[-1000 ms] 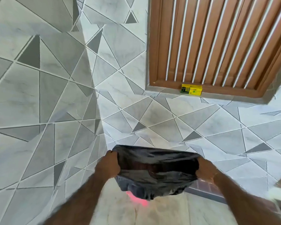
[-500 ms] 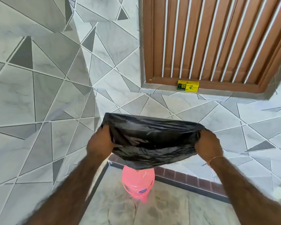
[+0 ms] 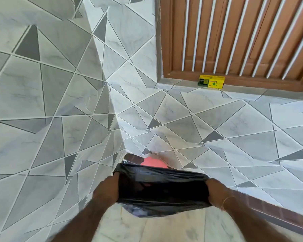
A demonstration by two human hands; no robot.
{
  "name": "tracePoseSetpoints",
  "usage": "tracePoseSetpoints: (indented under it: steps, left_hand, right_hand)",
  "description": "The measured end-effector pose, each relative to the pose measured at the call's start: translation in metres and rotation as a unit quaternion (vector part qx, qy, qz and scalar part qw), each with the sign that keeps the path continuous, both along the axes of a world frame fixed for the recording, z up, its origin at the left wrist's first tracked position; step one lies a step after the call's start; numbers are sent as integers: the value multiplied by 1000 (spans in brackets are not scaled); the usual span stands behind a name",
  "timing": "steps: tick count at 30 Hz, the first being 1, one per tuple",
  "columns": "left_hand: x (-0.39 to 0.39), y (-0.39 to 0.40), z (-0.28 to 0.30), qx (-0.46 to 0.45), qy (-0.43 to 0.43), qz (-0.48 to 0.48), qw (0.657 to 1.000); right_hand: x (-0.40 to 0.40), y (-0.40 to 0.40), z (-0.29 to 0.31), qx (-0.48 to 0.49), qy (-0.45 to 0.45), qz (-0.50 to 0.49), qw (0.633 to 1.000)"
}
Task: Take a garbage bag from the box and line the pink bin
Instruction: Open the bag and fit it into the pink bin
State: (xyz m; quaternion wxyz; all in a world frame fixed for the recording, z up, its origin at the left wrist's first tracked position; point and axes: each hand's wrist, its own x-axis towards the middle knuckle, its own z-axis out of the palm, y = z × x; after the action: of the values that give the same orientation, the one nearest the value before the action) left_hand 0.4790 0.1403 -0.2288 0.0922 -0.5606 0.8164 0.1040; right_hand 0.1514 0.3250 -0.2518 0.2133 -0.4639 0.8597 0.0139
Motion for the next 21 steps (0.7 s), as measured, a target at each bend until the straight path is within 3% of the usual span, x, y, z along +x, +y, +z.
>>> tracePoseSetpoints:
  steps: [5,15,21]
  left_hand:
    - [-5,-14,-2,10,81,48,995]
    - [-4,-117,-1,-33,193,86,977]
    - [27,-225,34,-126,186,115,968]
  right_hand:
    - [-7,-35,8,-130,-22,-44,990]
    - [19,-133,19,-136,-107,-63,983]
    - [59,-232,33,-137,-115,-48,983]
